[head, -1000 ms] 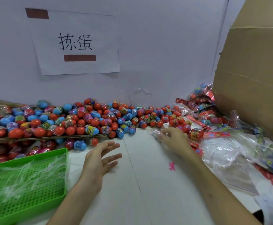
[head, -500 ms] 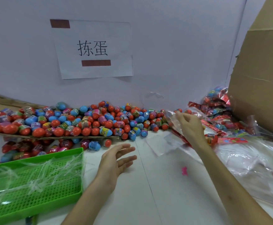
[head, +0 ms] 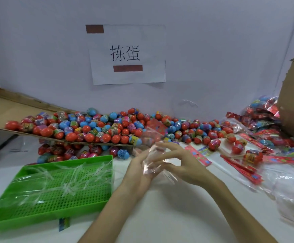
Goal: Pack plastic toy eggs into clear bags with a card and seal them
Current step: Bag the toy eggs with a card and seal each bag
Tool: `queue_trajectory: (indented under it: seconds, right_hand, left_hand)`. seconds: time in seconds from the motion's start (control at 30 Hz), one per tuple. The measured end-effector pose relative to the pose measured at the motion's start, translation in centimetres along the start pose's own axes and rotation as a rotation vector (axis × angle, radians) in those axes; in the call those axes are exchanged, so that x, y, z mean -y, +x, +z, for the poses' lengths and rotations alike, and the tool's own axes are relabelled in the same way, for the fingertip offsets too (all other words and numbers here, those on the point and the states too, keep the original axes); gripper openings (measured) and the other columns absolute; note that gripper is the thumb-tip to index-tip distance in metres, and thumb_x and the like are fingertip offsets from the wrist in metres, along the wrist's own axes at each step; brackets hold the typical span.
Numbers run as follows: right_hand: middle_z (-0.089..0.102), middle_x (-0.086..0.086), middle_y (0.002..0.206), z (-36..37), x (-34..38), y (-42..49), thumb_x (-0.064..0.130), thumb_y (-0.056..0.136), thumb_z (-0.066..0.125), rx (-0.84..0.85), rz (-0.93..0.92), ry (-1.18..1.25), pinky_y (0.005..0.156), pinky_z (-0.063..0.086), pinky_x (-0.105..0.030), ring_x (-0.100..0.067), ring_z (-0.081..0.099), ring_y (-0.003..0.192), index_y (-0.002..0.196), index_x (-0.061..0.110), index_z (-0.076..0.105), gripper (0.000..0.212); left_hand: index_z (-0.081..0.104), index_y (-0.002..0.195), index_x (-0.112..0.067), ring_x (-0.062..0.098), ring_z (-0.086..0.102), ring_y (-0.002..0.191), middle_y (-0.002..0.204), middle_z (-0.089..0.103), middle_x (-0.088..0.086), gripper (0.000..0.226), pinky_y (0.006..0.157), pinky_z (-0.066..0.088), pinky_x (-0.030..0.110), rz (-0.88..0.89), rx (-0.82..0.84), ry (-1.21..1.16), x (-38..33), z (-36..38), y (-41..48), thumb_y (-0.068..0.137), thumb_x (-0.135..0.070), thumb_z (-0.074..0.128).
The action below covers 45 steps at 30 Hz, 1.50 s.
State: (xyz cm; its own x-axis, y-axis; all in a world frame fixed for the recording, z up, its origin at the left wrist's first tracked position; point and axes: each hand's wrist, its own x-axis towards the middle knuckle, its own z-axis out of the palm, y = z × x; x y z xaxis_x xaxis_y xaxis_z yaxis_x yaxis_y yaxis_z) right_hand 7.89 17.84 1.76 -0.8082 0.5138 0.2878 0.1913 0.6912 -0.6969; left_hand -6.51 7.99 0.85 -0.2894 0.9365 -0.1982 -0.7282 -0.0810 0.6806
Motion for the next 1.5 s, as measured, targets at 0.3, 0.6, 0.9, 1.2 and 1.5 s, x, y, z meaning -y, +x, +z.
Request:
queue_trajectory:
  seconds: [0.3,0.6,0.9,1.2,1.5]
  right_hand:
    - [0.056,0.019,0.13,-0.1,-1.4,1.0,0.04,0.103,0.054,-0.157,0.263,0.059,0.101,0.052,-0.04,0.0,0.058,0.112,0.133,0.032,0.057,0.03]
    - [0.072,0.0,0.073,0.9,-0.1,1.3,0.025,0.096,0.07,-0.396,0.328,0.379,0.057,0.053,-0.023,-0.011,0.065,0.06,0.09,0.011,0.067,0.016]
    - [0.067,-0.005,0.087,-3.8,-3.7,0.4,0.033,0.094,0.07,-0.679,0.616,0.229,0.073,0.05,-0.038,-0.025,0.063,0.082,0.089,0.013,0.064,0.021]
    - [0.052,-0.009,0.13,-3.9,-3.8,0.1,0.02,0.084,0.075,-0.942,0.54,-0.298,0.103,0.041,-0.049,-0.03,0.048,0.122,0.128,0.013,0.054,0.049]
    - [0.073,0.006,0.088,1.3,0.6,1.0,0.035,0.097,0.066,-0.106,0.194,0.293,0.072,0.056,-0.023,-0.012,0.071,0.078,0.097,0.022,0.068,0.014]
  left_hand:
    - [0.065,0.126,-0.004,0.026,0.074,0.109,0.116,0.077,0.009,0.027,0.089,0.06,0.035,0.215,-0.109,0.146,0.1,-0.1,-0.1,0.107,-0.004,0.046]
    - [0.064,0.129,-0.005,0.031,0.076,0.101,0.118,0.076,0.013,0.037,0.08,0.062,0.031,0.191,-0.04,0.247,0.4,0.0,-0.2,0.097,-0.025,0.062]
    - [0.07,0.123,-0.011,0.026,0.078,0.096,0.109,0.079,0.005,0.03,0.083,0.06,0.036,0.197,-0.2,0.264,-0.3,-0.8,0.2,0.11,-0.026,0.047]
    - [0.072,0.117,-0.016,0.024,0.078,0.095,0.108,0.08,0.004,0.024,0.081,0.059,0.036,0.211,-0.21,0.18,-0.1,-0.9,0.5,0.107,-0.027,0.054]
    - [0.076,0.108,-0.022,0.008,0.076,0.09,0.111,0.079,-0.004,0.033,0.082,0.052,0.032,0.175,-0.149,0.3,0.1,-0.6,0.2,0.089,-0.048,0.067]
